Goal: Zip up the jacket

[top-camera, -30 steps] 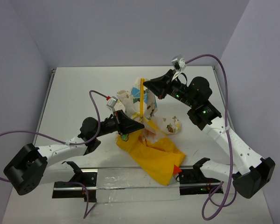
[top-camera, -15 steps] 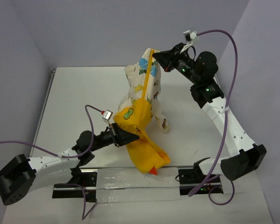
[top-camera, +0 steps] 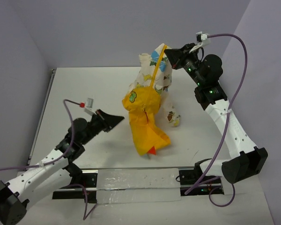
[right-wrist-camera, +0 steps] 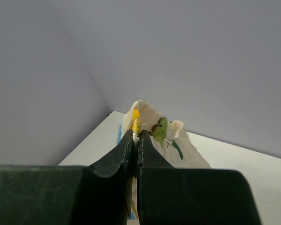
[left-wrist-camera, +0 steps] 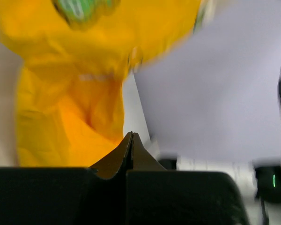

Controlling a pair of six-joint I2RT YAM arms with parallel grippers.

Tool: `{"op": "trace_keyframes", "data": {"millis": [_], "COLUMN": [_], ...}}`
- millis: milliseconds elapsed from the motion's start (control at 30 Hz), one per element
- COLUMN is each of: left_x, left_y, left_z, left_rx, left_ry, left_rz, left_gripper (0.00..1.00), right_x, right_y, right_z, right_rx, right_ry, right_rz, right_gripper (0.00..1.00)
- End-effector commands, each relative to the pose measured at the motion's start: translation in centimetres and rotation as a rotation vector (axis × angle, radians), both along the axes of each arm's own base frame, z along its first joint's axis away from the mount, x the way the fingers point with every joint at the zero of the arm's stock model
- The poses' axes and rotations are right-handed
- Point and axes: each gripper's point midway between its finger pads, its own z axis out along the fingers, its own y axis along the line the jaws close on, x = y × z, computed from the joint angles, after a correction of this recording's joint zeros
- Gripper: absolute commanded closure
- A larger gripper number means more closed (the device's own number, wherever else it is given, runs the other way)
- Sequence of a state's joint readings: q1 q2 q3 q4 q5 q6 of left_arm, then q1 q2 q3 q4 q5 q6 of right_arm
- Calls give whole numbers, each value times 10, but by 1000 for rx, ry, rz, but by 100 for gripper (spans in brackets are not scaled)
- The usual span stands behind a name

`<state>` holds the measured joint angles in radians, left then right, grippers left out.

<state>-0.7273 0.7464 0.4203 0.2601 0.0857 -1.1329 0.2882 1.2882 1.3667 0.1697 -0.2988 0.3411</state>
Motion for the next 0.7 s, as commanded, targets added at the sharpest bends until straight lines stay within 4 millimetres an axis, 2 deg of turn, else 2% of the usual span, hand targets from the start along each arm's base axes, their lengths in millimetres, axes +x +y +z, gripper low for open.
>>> {"op": "trace_keyframes", "data": {"millis": [0, 67, 100, 133, 167, 200, 233, 267, 300, 367, 400, 467, 667], "left_x": [73, 95, 105, 113, 119, 123, 126, 126, 127, 125, 124, 120, 103], "left_y": [69, 78, 80, 80, 81, 81, 82, 81, 81, 76, 75, 73, 79], "left_z": [42, 68, 80, 90, 97, 103, 105, 108, 108, 100, 94, 81, 59], "left_rx": [192, 224, 236, 244, 251, 258, 273, 276, 286, 309, 314, 322, 325], "left_ry": [-56, -97, -118, -134, -144, -146, -152, -159, -160, -143, -131, -108, -83], "left_rz": [282, 319, 331, 338, 345, 353, 356, 352, 346, 311, 297, 275, 273], "left_gripper": [100, 100, 100, 100, 100, 100, 100, 98, 90, 42, 35, 26, 21], "right_x": [-17, -17, -15, -12, -9, -2, 2, 7, 10, 17, 16, 11, -11], "right_y": [-20, -15, -12, -12, -13, -19, -25, -33, -42, -80, -91, -114, -147], "right_z": [23, 10, -1, -13, -26, -43, -57, -70, -82, -125, -135, -159, -212], "right_rx": [44, 34, 28, 22, 13, 0, -10, -20, -32, -75, -87, -117, -178], "right_ry": [-111, -75, -44, -5, 38, 103, 153, 202, 251, 418, 451, 526, 688], "right_rz": [-73, -46, -36, -38, -49, -96, -139, -190, -248, -470, -526, -649, -834], "right_gripper": [100, 100, 97, 84, 65, 34, 16, 4, 0, 0, 0, 0, 0]}}
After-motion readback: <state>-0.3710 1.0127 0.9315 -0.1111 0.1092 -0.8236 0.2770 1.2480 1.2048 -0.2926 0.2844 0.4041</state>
